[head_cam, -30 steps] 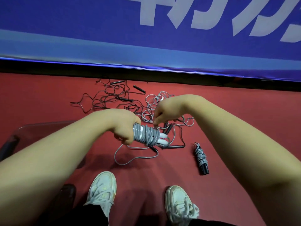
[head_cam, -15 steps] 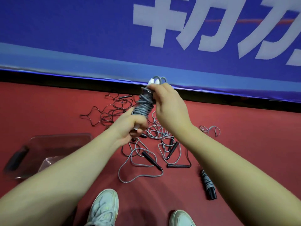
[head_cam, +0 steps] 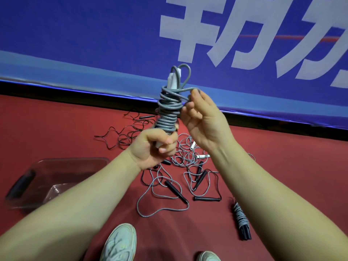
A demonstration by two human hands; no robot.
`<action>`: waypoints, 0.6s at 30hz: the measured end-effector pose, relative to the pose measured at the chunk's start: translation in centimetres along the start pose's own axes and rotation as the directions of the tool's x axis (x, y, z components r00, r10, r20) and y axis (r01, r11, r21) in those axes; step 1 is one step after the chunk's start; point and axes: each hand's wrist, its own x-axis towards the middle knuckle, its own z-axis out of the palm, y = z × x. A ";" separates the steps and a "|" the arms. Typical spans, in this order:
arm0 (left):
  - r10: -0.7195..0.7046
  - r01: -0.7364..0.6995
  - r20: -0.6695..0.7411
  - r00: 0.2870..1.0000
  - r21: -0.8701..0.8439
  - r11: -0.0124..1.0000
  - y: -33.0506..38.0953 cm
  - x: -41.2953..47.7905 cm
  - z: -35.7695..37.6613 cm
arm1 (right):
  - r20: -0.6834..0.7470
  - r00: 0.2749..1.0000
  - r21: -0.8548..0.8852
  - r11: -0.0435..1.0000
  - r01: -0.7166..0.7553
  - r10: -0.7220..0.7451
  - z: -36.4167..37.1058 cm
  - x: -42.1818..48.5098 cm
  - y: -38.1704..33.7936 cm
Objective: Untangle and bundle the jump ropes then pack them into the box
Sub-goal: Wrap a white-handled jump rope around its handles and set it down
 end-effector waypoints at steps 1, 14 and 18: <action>-0.006 0.006 -0.009 1.000 0.014 1.000 0.0 0.1 0.0 | -0.027 0.997 0.121 0.990 -0.069 0.073 0.0 0.2 0.1; -0.050 0.280 -0.378 0.924 0.582 0.763 1.7 -1.9 -2.9 | -0.136 0.929 -0.332 0.867 -0.371 0.346 -2.8 0.8 -1.9; 0.014 0.307 -0.447 0.895 0.638 0.706 1.6 -1.4 -2.3 | -0.153 0.977 -0.373 0.906 -0.198 0.151 -2.6 0.6 -1.9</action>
